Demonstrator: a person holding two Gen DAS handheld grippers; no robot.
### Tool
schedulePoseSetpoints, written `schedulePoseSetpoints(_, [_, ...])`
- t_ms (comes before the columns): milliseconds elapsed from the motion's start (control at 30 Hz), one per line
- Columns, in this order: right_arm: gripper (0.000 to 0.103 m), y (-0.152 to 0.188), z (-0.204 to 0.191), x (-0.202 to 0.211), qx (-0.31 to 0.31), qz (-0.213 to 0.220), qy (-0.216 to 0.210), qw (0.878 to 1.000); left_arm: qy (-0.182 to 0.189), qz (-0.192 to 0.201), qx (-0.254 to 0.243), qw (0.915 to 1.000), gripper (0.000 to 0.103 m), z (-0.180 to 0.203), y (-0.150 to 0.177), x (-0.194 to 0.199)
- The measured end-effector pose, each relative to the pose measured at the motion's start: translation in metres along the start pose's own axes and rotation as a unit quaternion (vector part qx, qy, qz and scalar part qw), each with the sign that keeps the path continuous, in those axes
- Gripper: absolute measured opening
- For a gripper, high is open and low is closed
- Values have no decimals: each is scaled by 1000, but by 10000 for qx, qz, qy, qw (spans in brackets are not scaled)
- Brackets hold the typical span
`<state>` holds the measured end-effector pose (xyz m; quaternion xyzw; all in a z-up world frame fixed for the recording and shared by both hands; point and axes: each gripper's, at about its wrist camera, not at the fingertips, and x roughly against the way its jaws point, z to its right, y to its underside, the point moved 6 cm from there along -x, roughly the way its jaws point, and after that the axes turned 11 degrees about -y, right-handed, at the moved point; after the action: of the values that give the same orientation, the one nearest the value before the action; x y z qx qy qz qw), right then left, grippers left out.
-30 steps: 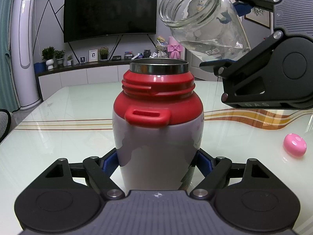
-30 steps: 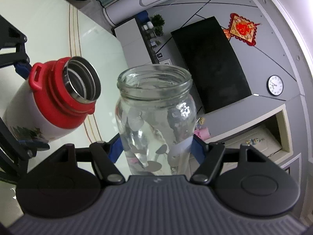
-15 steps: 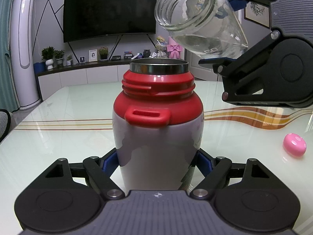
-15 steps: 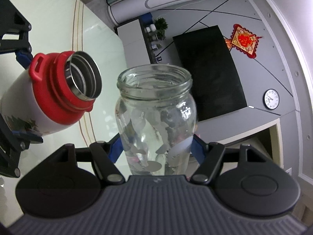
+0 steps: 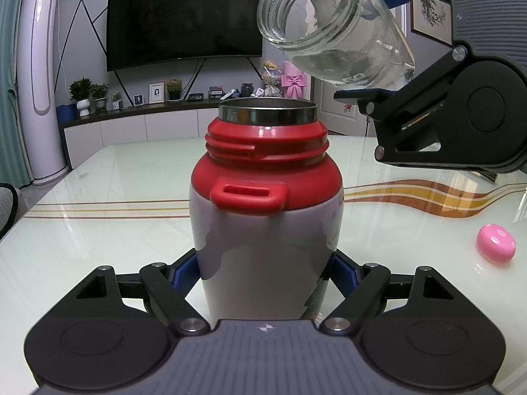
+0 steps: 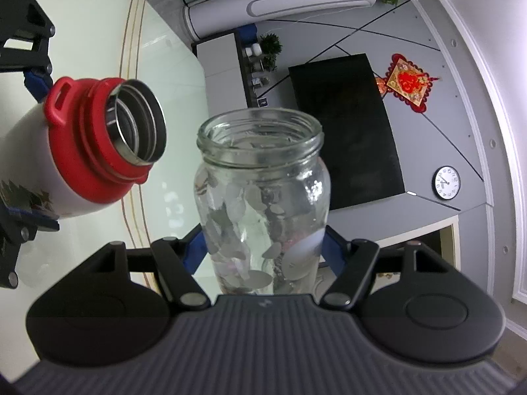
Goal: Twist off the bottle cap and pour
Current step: 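Tilt the jar further with the right gripper, pouring water into the thermos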
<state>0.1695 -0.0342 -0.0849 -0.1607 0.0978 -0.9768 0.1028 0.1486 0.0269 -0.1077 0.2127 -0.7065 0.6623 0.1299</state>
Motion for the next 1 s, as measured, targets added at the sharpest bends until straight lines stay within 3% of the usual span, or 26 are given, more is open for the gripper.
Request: schedulePoseSetpoints(1000, [70, -3, 1, 4, 476, -20, 359, 9982, -4, 6, 1, 10000, 83, 0, -1, -2])
